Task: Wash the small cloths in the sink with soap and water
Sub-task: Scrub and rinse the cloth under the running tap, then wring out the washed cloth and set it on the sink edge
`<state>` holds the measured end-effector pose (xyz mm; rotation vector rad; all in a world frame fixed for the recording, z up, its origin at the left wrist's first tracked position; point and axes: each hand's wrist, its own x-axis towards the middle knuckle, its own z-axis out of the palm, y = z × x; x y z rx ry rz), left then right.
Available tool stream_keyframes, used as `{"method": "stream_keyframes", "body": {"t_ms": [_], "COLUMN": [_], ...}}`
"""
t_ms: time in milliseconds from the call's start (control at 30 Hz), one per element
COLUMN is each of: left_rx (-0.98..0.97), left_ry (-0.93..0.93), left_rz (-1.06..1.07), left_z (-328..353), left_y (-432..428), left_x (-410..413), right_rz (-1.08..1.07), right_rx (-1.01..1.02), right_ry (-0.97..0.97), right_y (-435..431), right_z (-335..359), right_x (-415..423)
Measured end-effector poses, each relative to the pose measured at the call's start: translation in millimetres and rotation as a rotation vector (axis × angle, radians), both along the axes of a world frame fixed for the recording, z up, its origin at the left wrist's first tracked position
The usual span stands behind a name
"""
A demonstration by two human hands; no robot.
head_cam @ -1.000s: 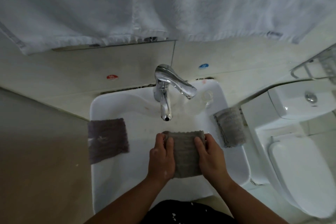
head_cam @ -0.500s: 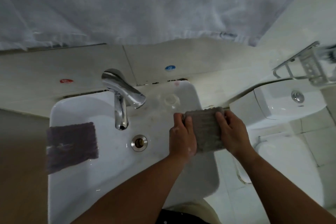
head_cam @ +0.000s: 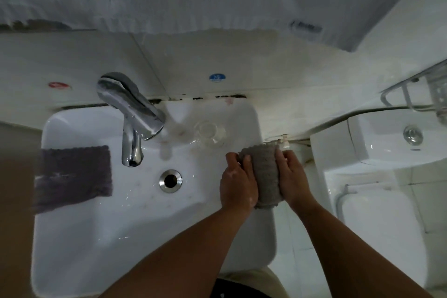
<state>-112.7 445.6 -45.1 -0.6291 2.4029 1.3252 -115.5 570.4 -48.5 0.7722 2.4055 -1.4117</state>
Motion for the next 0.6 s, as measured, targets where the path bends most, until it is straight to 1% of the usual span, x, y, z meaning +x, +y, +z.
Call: {"method": "stream_keyframes", "body": {"t_ms": [133,267,333,400,500,600], "left_rx": [-0.013,-0.016,-0.01,-0.018,-0.04,-0.077], "left_ry": [-0.074,-0.111,-0.11,-0.095,-0.039,0.037], "left_rz": [0.014,0.002,0.005,0.023,0.086,0.182], "left_z": [1,2,7,12,21,33], "left_y": [2,-3,-10,-25,-63,-118], "left_x": [-1,0,1,6,14,21], "right_rz": [0.023,0.099,0.101,0.09,0.116,0.204], "right_rx": [0.0,0.105,0.156,0.195,0.266,0.27], "right_ry": [-0.035,-0.057,-0.05,-0.003,0.137,0.254], "right_y": [-1,6,9,11,8,-11], "right_z": [1,5,10,21,43,62], "right_x": [-1,-4,-3,1,10,18]}}
